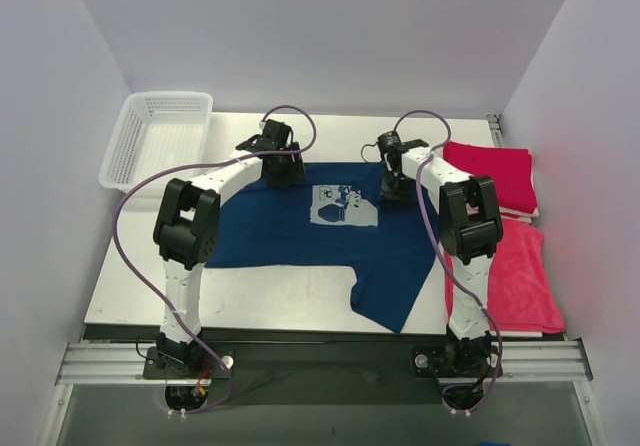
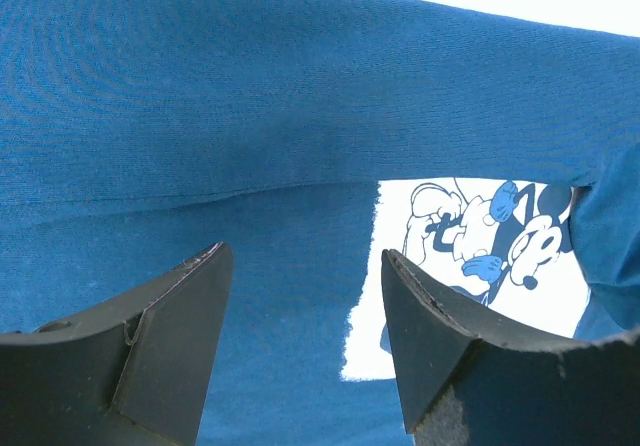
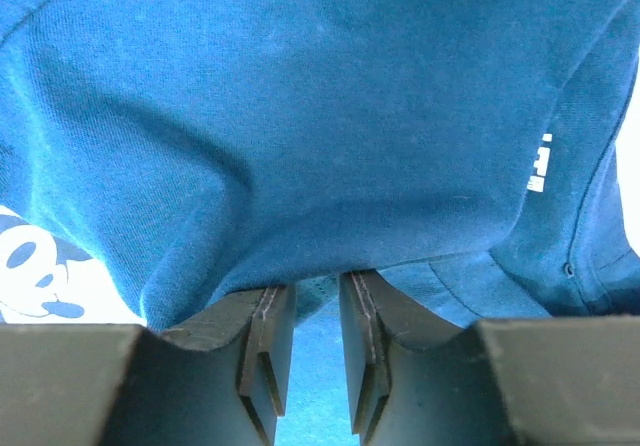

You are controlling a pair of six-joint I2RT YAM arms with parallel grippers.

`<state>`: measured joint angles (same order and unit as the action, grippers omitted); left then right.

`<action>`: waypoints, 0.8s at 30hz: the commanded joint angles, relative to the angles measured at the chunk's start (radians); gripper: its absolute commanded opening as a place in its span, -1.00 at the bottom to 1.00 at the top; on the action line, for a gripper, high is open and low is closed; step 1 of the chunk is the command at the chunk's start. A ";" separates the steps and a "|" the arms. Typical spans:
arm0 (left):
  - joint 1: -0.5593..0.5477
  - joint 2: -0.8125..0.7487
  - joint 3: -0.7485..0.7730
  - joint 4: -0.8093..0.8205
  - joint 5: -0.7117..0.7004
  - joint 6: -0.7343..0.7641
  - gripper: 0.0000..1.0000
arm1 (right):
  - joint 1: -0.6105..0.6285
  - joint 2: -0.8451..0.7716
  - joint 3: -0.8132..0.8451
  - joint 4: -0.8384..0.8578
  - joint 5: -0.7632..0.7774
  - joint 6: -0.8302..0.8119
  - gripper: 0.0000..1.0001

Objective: Fold and stack the t-shirts
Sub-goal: Fold the flattened tshirt in 1/3 of the way

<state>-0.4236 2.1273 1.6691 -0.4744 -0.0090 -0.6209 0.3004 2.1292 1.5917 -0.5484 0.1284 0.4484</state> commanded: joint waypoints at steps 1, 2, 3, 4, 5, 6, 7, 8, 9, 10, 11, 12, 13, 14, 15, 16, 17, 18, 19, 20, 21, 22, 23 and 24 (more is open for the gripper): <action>0.002 0.003 0.050 0.016 0.009 0.004 0.43 | -0.007 0.037 0.024 -0.016 0.001 0.012 -0.61; 0.002 0.002 0.050 0.016 0.009 0.006 0.43 | -0.006 0.040 0.024 -0.018 -0.004 0.013 -0.90; 0.002 0.002 0.052 0.014 0.009 0.007 0.43 | -0.007 0.041 0.022 -0.018 -0.004 0.012 -1.00; 0.002 0.002 0.053 0.016 0.009 0.006 0.43 | -0.006 0.040 0.019 -0.018 -0.004 0.013 -1.00; 0.002 0.002 0.054 0.014 0.032 0.004 0.43 | -0.007 0.035 0.013 -0.019 0.002 0.013 -1.00; 0.002 0.000 0.055 0.016 0.035 0.004 0.43 | -0.006 0.023 0.008 -0.019 0.010 0.015 -1.00; 0.002 0.000 0.057 0.016 0.037 0.003 0.43 | -0.006 0.012 0.005 -0.019 0.017 0.013 -1.00; 0.002 0.000 0.057 0.019 0.044 0.001 0.43 | -0.007 -0.014 -0.005 -0.019 0.028 0.016 -1.00; 0.002 -0.003 0.058 0.017 0.047 0.000 0.43 | -0.006 -0.028 -0.009 -0.019 0.043 0.018 -1.00; 0.000 -0.003 0.058 0.020 0.050 -0.002 0.43 | -0.006 -0.041 -0.013 -0.019 0.048 0.016 -1.00; 0.000 -0.004 0.058 0.022 0.058 -0.005 0.43 | -0.006 -0.073 -0.016 -0.021 0.056 0.018 -1.00; -0.001 -0.006 0.058 0.023 0.060 -0.003 0.43 | -0.006 -0.089 -0.027 -0.019 0.068 0.015 -1.00; -0.004 -0.007 0.060 0.026 0.063 -0.007 0.43 | -0.004 -0.103 -0.030 -0.019 0.074 0.015 -1.00; -0.006 -0.009 0.060 0.026 0.066 -0.008 0.43 | -0.004 -0.132 -0.035 -0.019 0.080 0.018 -1.00; -0.009 -0.009 0.061 0.028 0.069 -0.008 0.43 | -0.004 -0.144 -0.041 -0.019 0.083 0.015 -1.00; -0.010 -0.007 0.064 0.029 0.069 -0.007 0.43 | -0.004 -0.155 -0.042 -0.019 0.079 0.012 -1.00; -0.009 -0.006 0.066 0.030 0.069 -0.010 0.43 | -0.007 -0.161 -0.041 -0.019 0.070 0.004 -1.00; -0.012 -0.004 0.067 0.028 0.070 -0.010 0.43 | -0.006 -0.164 -0.038 -0.019 0.060 0.001 -1.00; -0.015 -0.001 0.067 0.028 0.070 -0.010 0.43 | -0.006 -0.166 -0.039 -0.019 0.042 -0.004 -1.00; -0.015 0.000 0.067 0.028 0.069 -0.010 0.43 | -0.007 -0.164 -0.041 -0.019 0.033 -0.004 -0.81; -0.015 0.000 0.067 0.026 0.069 -0.010 0.43 | -0.006 -0.160 -0.042 -0.021 0.024 -0.002 -0.62; -0.017 0.000 0.066 0.026 0.067 -0.010 0.43 | -0.006 -0.158 -0.050 -0.021 0.016 0.001 -0.46; -0.017 0.000 0.063 0.025 0.064 -0.010 0.43 | -0.004 -0.155 -0.055 -0.021 0.004 0.003 -0.42; -0.017 -0.001 0.061 0.025 0.064 -0.010 0.43 | -0.004 -0.152 -0.061 -0.021 0.001 0.007 -0.38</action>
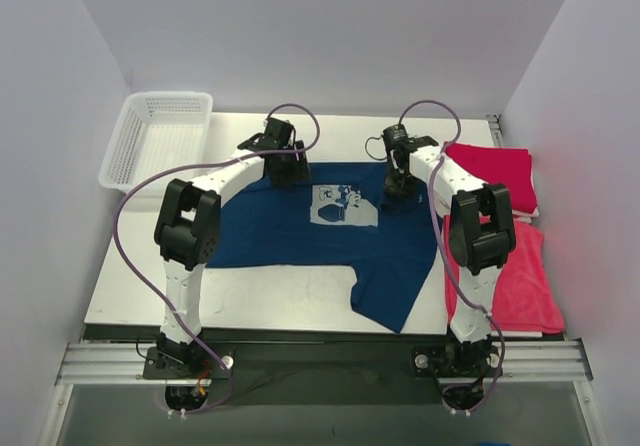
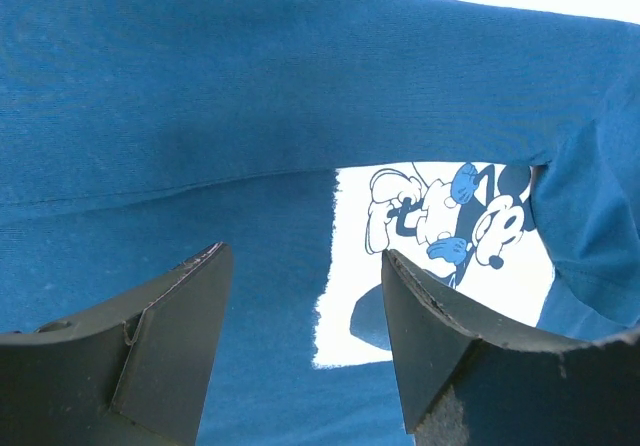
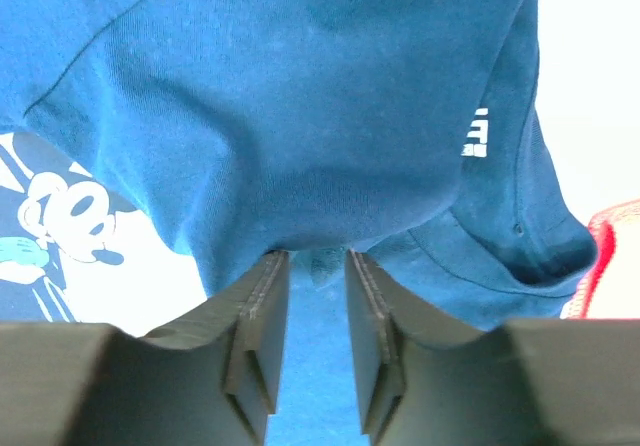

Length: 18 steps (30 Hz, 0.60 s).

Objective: Fold and stack the t-shirts
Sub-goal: Fold the flattened tshirt in 1/3 of the way

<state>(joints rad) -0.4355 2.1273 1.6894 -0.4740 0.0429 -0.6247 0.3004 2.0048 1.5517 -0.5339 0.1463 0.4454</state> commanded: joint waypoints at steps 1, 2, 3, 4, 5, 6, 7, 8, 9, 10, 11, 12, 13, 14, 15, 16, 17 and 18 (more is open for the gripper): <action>-0.005 -0.001 0.039 0.026 0.009 -0.004 0.43 | -0.003 -0.025 -0.027 -0.034 -0.017 0.015 -0.34; -0.005 -0.001 0.039 0.025 0.008 -0.003 0.43 | -0.003 -0.021 -0.036 -0.034 -0.020 0.015 -0.34; -0.005 0.000 0.039 0.025 0.008 -0.004 0.43 | -0.003 -0.020 -0.041 -0.034 -0.021 0.016 -0.34; -0.005 0.000 0.039 0.023 0.008 -0.003 0.43 | -0.003 -0.017 -0.044 -0.035 -0.021 0.016 -0.34; -0.005 0.002 0.039 0.025 0.009 -0.004 0.43 | -0.003 -0.017 -0.053 -0.034 -0.021 0.018 -0.34; -0.005 0.003 0.041 0.023 0.009 -0.003 0.43 | -0.003 -0.015 -0.058 -0.034 -0.019 0.022 -0.34; -0.005 0.005 0.039 0.025 0.009 -0.004 0.43 | -0.003 -0.015 -0.062 -0.034 -0.019 0.022 -0.35; -0.005 0.005 0.041 0.021 0.008 -0.003 0.43 | -0.003 -0.015 -0.067 -0.034 -0.017 0.029 -0.38; -0.005 0.006 0.041 0.023 0.008 -0.004 0.43 | -0.003 -0.014 -0.074 -0.034 -0.016 0.030 -0.40; -0.005 0.006 0.041 0.023 0.008 -0.004 0.43 | -0.003 -0.014 -0.076 -0.035 -0.016 0.030 -0.42; -0.005 0.008 0.039 0.023 0.008 -0.006 0.43 | -0.003 -0.008 -0.076 -0.034 -0.011 0.030 -0.44; -0.005 0.008 0.039 0.025 0.009 -0.006 0.43 | -0.003 -0.005 -0.076 -0.034 -0.005 0.030 -0.45; -0.005 0.010 0.039 0.021 0.009 -0.006 0.43 | -0.003 0.000 -0.074 -0.034 -0.001 0.032 -0.47; -0.005 0.011 0.039 0.023 0.009 -0.006 0.43 | -0.004 0.006 -0.073 -0.034 0.002 0.032 -0.49; -0.005 0.010 0.039 0.023 0.008 -0.004 0.43 | -0.006 0.012 -0.070 -0.034 0.004 0.030 -0.49; -0.005 0.008 0.039 0.023 0.008 -0.004 0.43 | -0.007 0.018 -0.062 -0.034 0.006 0.030 -0.52; -0.005 0.008 0.039 0.020 0.008 -0.003 0.43 | -0.009 0.023 -0.062 -0.034 0.006 0.032 -0.53; -0.003 0.006 0.039 0.018 0.008 -0.003 0.43 | -0.010 0.032 -0.059 -0.034 0.003 0.032 -0.54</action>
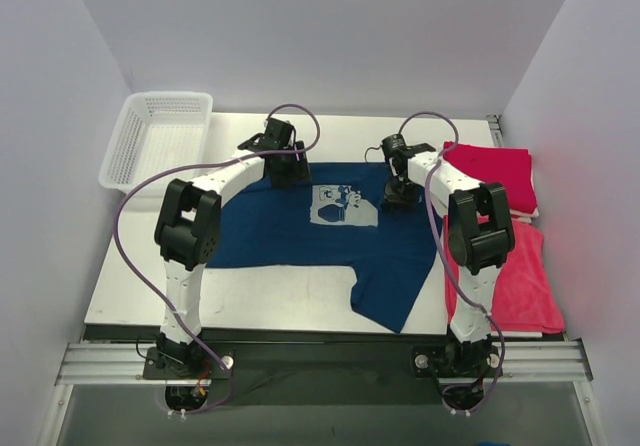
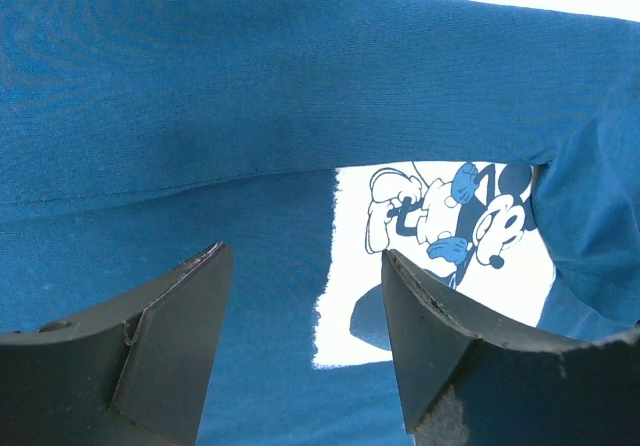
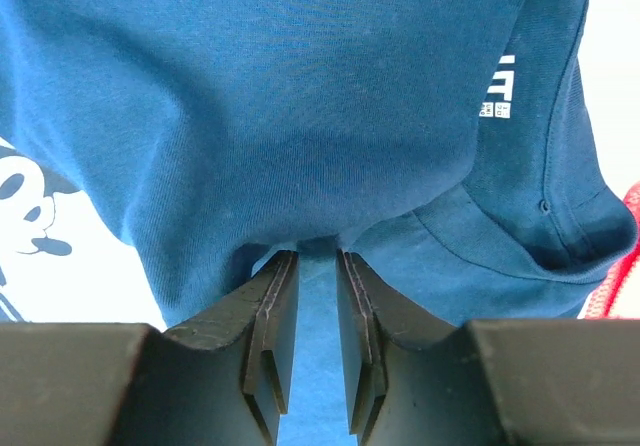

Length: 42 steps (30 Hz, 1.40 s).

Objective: Fold and stack the t-shirts
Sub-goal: Fold the flattened tshirt in 1/3 of the way

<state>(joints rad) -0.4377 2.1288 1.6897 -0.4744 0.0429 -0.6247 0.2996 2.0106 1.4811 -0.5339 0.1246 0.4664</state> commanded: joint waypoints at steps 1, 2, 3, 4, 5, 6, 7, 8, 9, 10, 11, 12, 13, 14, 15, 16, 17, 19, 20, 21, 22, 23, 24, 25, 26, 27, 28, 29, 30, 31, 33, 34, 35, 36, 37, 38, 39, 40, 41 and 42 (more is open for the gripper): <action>-0.001 0.005 0.039 0.020 0.008 -0.001 0.43 | -0.010 0.031 0.016 -0.035 0.023 0.009 -0.54; -0.001 0.005 0.039 0.020 0.008 -0.001 0.43 | -0.008 0.042 0.019 -0.034 0.024 0.011 -0.55; -0.001 0.003 0.038 0.019 0.008 0.000 0.43 | -0.011 0.046 0.021 -0.034 0.021 0.009 -0.55; -0.001 0.003 0.038 0.017 0.009 -0.001 0.43 | -0.011 0.050 0.022 -0.034 0.021 0.012 -0.56; -0.001 0.003 0.038 0.017 0.008 0.000 0.43 | -0.014 0.057 0.024 -0.034 0.017 0.012 -0.56; -0.001 0.003 0.034 0.019 0.008 -0.001 0.43 | -0.016 0.060 0.025 -0.034 0.015 0.011 -0.56; -0.001 0.002 0.034 0.019 0.008 0.000 0.43 | -0.016 0.063 0.025 -0.034 0.015 0.011 -0.56; -0.001 0.003 0.033 0.019 0.008 0.000 0.43 | -0.019 0.068 0.027 -0.034 0.012 0.011 -0.56; -0.001 0.003 0.033 0.017 0.008 0.000 0.43 | -0.017 0.069 0.027 -0.035 0.010 0.012 -0.57; -0.001 0.003 0.033 0.016 0.008 0.000 0.43 | -0.022 0.071 0.027 -0.035 0.009 0.012 -0.69; -0.001 0.002 0.033 0.017 0.008 0.000 0.43 | -0.020 0.068 0.025 -0.035 0.009 0.017 -0.80; -0.001 0.002 0.034 0.016 0.008 0.000 0.43 | -0.022 0.062 0.022 -0.035 0.010 0.017 -0.94; -0.001 0.000 0.033 0.016 0.008 0.000 0.43 | -0.020 0.054 0.018 -0.037 0.017 0.020 -1.00; -0.001 0.000 0.034 0.017 0.006 0.000 0.43 | -0.022 0.034 0.013 -0.037 0.021 0.020 -1.00; -0.001 0.000 0.034 0.017 0.006 -0.001 0.43 | -0.022 0.024 0.008 -0.037 0.030 0.020 -1.00; -0.001 0.000 0.036 0.017 0.008 -0.003 0.43 | -0.020 0.002 0.005 -0.037 0.036 0.018 -1.00; -0.002 -0.001 0.034 0.019 0.008 -0.004 0.43 | -0.020 -0.009 0.004 -0.040 0.038 0.018 -1.00; -0.006 -0.001 0.033 0.025 0.012 -0.009 0.43 | -0.022 -0.032 -0.004 -0.043 0.049 0.017 -1.00; -0.006 -0.001 0.030 0.026 0.018 -0.012 0.43 | -0.020 -0.051 -0.005 -0.044 0.047 0.018 -1.00; -0.007 -0.003 0.030 0.033 0.021 -0.013 0.43 | -0.020 -0.062 -0.007 -0.044 0.049 0.017 -1.00; -0.012 -0.004 0.028 0.034 0.023 -0.015 0.43 | -0.020 -0.073 -0.010 -0.049 0.053 0.018 -1.00; -0.013 -0.004 0.028 0.036 0.025 -0.017 0.43 | -0.020 -0.094 -0.012 -0.051 0.053 0.017 -1.00; -0.015 -0.006 0.028 0.039 0.026 -0.018 0.43 | -0.020 -0.105 -0.013 -0.052 0.055 0.017 -1.00; -0.019 -0.006 0.028 0.040 0.032 -0.023 0.43 | -0.020 -0.116 -0.018 -0.058 0.059 0.018 -1.00; -0.019 -0.006 0.027 0.040 0.037 -0.026 0.43 | -0.020 -0.137 -0.021 -0.061 0.060 0.015 -1.00; -0.022 -0.007 0.024 0.051 0.044 -0.029 0.43 | -0.020 -0.148 -0.022 -0.061 0.060 0.015 -1.00; -0.025 -0.009 0.019 0.059 0.066 -0.041 0.43 | -0.022 -0.159 -0.027 -0.064 0.060 0.017 -1.00; -0.030 -0.007 0.016 0.066 0.078 -0.052 0.43 | -0.022 -0.176 -0.033 -0.067 0.060 0.015 -1.00; -0.035 -0.009 0.001 0.089 0.089 -0.064 0.43 | -0.020 -0.185 -0.036 -0.069 0.061 0.015 -1.00; -0.039 -0.010 -0.010 0.108 0.101 -0.079 0.43 | -0.020 -0.191 -0.041 -0.072 0.063 0.015 -1.00; -0.059 -0.015 -0.036 0.169 0.140 -0.134 0.43 | -0.024 -0.207 -0.051 -0.075 0.069 0.018 -1.00; -0.068 -0.015 -0.068 0.201 0.170 -0.185 0.43 | -0.024 -0.213 -0.054 -0.077 0.069 0.020 -1.00; -0.075 -0.017 -0.088 0.235 0.189 -0.213 0.43 | -0.025 -0.219 -0.058 -0.077 0.070 0.023 -1.00; -0.096 -0.013 -0.105 0.293 0.201 -0.242 0.43 | -0.025 -0.222 -0.062 -0.078 0.075 0.026 -1.00; -0.107 -0.010 -0.129 0.322 0.215 -0.268 0.43 | -0.028 -0.227 -0.065 -0.078 0.075 0.028 -1.00; -0.119 -0.007 -0.134 0.350 0.238 -0.312 0.42 | -0.028 -0.236 -0.068 -0.078 0.075 0.029 -1.00; -0.142 0.008 -0.136 0.377 0.245 -0.329 0.42 | -0.030 -0.240 -0.074 -0.078 0.078 0.032 -1.00; -0.156 0.013 -0.134 0.391 0.250 -0.360 0.43 | -0.031 -0.242 -0.074 -0.078 0.078 0.032 -1.00; -0.168 0.019 -0.134 0.405 0.253 -0.372 0.41 | -0.031 -0.253 -0.077 -0.078 0.082 0.031 -1.00; -0.189 0.026 -0.136 0.434 0.256 -0.385 0.41 | -0.034 -0.256 -0.082 -0.080 0.087 0.029 -1.00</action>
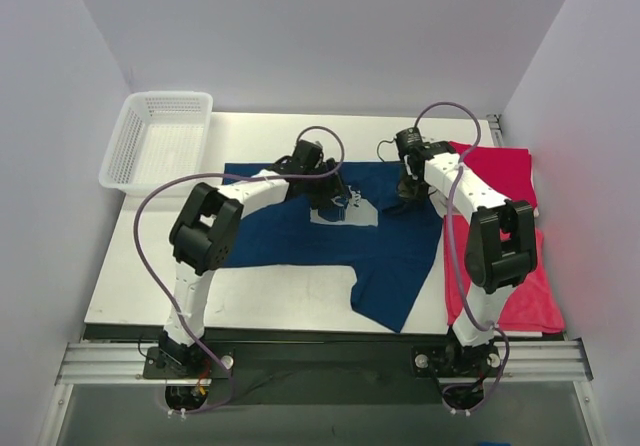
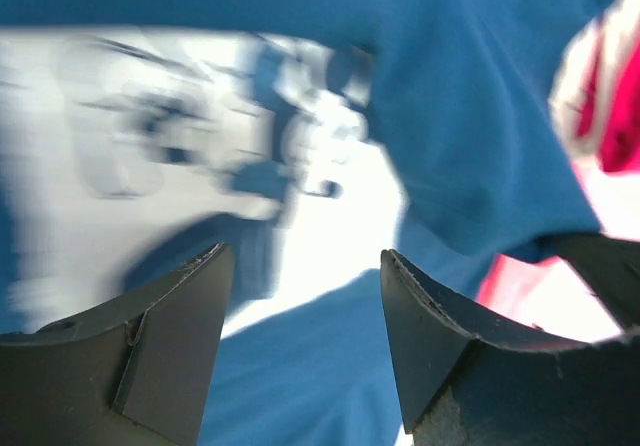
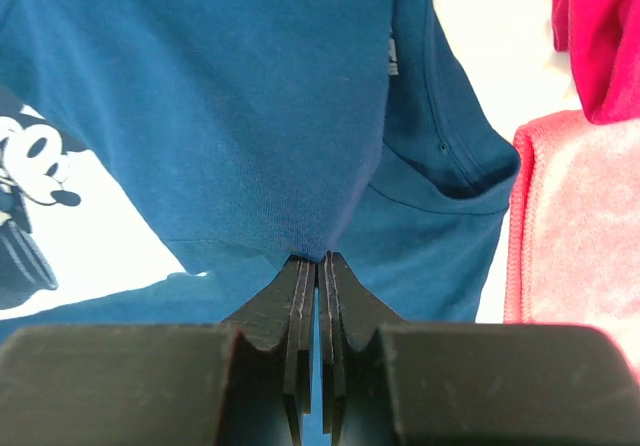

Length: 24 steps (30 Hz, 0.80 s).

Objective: Fold and stack the t-shirts
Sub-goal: Fold the flattened tshirt in 1/3 of the way

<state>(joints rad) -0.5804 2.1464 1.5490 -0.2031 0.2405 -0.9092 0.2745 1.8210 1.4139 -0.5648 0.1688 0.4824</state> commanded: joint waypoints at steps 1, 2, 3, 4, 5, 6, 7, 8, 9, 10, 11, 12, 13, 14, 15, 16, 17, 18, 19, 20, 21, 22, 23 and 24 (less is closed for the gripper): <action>-0.058 0.009 0.003 0.178 0.057 -0.115 0.41 | -0.009 -0.069 -0.020 -0.050 0.044 0.013 -1.00; -0.067 0.012 0.005 0.189 0.053 -0.123 0.41 | -0.015 -0.080 -0.023 -0.049 0.043 0.013 -1.00; -0.078 0.015 0.006 0.223 0.049 -0.129 0.41 | -0.015 -0.083 -0.026 -0.049 0.041 0.013 -1.00; -0.093 0.018 0.006 0.235 0.043 -0.143 0.41 | -0.015 -0.084 -0.024 -0.049 0.040 0.013 -1.00; -0.102 0.023 0.011 0.247 0.036 -0.152 0.41 | -0.017 -0.083 -0.023 -0.049 0.032 0.013 -1.00; -0.110 0.036 0.013 0.272 0.026 -0.166 0.41 | -0.015 -0.080 -0.021 -0.049 0.031 0.012 -1.00; -0.114 0.046 0.014 0.290 0.026 -0.193 0.37 | -0.017 -0.075 -0.018 -0.049 0.026 0.012 -1.00; -0.124 0.056 0.014 0.312 0.029 -0.210 0.36 | -0.017 -0.063 -0.006 -0.047 0.021 0.012 -1.00; -0.128 0.079 0.019 0.336 0.028 -0.226 0.33 | -0.017 -0.057 -0.001 -0.049 0.021 0.010 -1.00; -0.131 0.092 0.025 0.343 0.026 -0.247 0.27 | -0.018 -0.049 0.003 -0.047 0.020 0.010 -1.00; -0.136 0.104 0.031 0.347 0.028 -0.253 0.26 | -0.020 -0.033 0.020 -0.047 0.018 0.009 -1.00; -0.139 0.125 0.049 0.338 0.026 -0.257 0.24 | -0.024 -0.023 0.028 -0.047 0.017 0.008 -1.00; -0.142 0.135 0.055 0.332 0.026 -0.261 0.23 | -0.027 -0.014 0.036 -0.047 0.017 0.010 -1.00; -0.144 0.141 0.060 0.334 0.029 -0.263 0.16 | -0.031 0.004 0.043 -0.047 0.014 0.009 -1.00; -0.148 0.150 0.060 0.335 0.031 -0.263 0.13 | -0.035 0.014 0.060 -0.046 0.011 0.007 -1.00; -0.150 0.153 0.060 0.335 0.023 -0.263 0.11 | -0.038 0.021 0.068 -0.043 0.011 0.005 -1.00; -0.153 0.155 0.060 0.337 0.020 -0.261 0.08 | -0.043 0.040 0.075 -0.040 0.012 0.005 -1.00; -0.157 0.155 0.063 0.335 0.016 -0.258 0.07 | -0.044 0.049 0.091 -0.035 0.012 0.004 -1.00; -0.157 0.156 0.065 0.334 0.004 -0.252 0.06 | -0.052 0.058 0.098 -0.029 0.011 0.004 -1.00; -0.157 0.156 0.066 0.334 -0.001 -0.249 0.06 | -0.055 0.078 0.106 -0.024 0.011 0.004 -1.00; -0.160 0.161 0.069 0.335 -0.003 -0.244 0.06 | -0.057 0.090 0.114 -0.014 0.006 0.002 -1.00; -0.162 0.162 0.074 0.334 -0.007 -0.237 0.06 | -0.061 0.103 0.131 -0.007 0.005 0.002 -1.00; -0.164 0.165 0.085 0.332 -0.009 -0.232 0.06 | -0.064 0.125 0.137 0.003 0.003 -0.001 -1.00; -0.167 0.171 0.091 0.330 -0.010 -0.227 0.06 | -0.064 0.142 0.146 0.017 0.001 -0.007 -1.00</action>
<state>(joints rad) -0.7338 2.3032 1.5841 0.0944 0.2539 -1.1584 0.2195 1.9209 1.5105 -0.5591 0.1661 0.4816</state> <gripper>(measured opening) 0.532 0.034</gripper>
